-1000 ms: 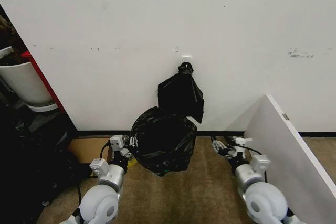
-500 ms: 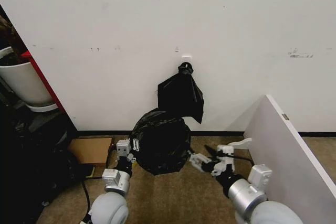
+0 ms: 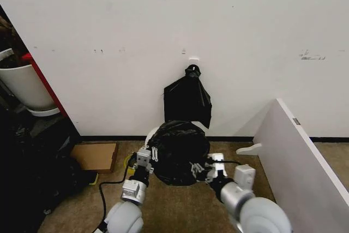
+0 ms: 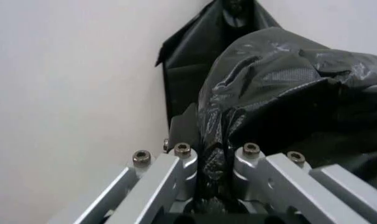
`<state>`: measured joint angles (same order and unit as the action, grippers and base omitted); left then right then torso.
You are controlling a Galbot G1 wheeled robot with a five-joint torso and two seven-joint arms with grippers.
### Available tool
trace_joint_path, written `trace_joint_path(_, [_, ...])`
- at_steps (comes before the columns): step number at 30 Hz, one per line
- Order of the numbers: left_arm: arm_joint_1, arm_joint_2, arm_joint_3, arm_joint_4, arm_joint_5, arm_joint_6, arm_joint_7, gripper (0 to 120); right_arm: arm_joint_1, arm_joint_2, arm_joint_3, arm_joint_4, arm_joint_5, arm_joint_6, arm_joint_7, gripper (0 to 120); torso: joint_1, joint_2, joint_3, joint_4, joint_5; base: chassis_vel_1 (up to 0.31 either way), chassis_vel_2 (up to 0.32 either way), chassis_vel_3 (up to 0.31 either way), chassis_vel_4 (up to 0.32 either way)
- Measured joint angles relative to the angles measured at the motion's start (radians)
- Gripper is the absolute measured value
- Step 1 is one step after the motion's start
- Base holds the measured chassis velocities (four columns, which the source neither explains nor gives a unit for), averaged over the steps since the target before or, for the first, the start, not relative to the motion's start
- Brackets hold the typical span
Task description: Place the garbage bag over the trash bin.
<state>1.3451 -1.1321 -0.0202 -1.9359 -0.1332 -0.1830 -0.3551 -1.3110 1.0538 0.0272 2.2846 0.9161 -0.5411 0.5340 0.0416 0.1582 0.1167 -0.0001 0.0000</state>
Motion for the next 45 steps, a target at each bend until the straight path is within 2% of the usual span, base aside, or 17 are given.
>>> trace_joint_path(2, [-0.001, -0.004, 0.006, 0.000, 0.004, 0.000, 0.001, 4, 0.040, 0.019, -0.032, -0.049, -0.003, -0.009, 0.029, 4, 0.000, 0.000, 0.000, -0.0001, 0.0000, 0.000, 0.000, 0.000, 0.000])
trace_joint_path(4, [-0.001, -0.004, 0.006, 0.000, 0.006, -0.001, 0.003, 4, 0.068, 0.032, -0.053, -0.084, -0.004, -0.015, 0.049, 0, 0.000, 0.000, 0.000, -0.0002, 0.0000, 0.000, 0.000, 0.000, 0.000])
trace_joint_path(12, [0.002, 0.021, 0.029, -0.003, 0.019, -0.013, 0.008, 4, 0.209, 0.089, -0.147, -0.212, 0.036, -0.054, 0.142, 0, 0.000, 0.000, 0.000, 0.0000, -0.0001, 0.000, 0.000, 0.000, 0.000])
trace_joint_path(20, [0.008, 0.020, 0.047, -0.009, 0.022, -0.022, 0.012, 4, 0.281, 0.127, -0.199, -0.308, 0.038, -0.058, 0.181, 0, 0.000, 0.000, 0.000, 0.0000, -0.0001, 0.000, 0.000, 0.000, 0.000])
trace_joint_path(32, [0.011, 0.009, 0.063, -0.016, 0.022, -0.024, 0.021, 4, 0.331, 0.156, -0.236, -0.397, 0.030, -0.046, 0.192, 0, 0.000, 0.000, 0.000, -0.0003, -0.0001, 0.000, 0.000, 0.000, 0.000])
trace_joint_path(45, [0.032, 0.029, 0.063, -0.041, 0.019, -0.034, 0.035, 4, 0.367, 0.189, -0.247, -0.500, -0.003, -0.046, 0.182, 0, 0.000, 0.000, 0.000, -0.0001, -0.0001, 0.000, 0.000, 0.000, 0.000])
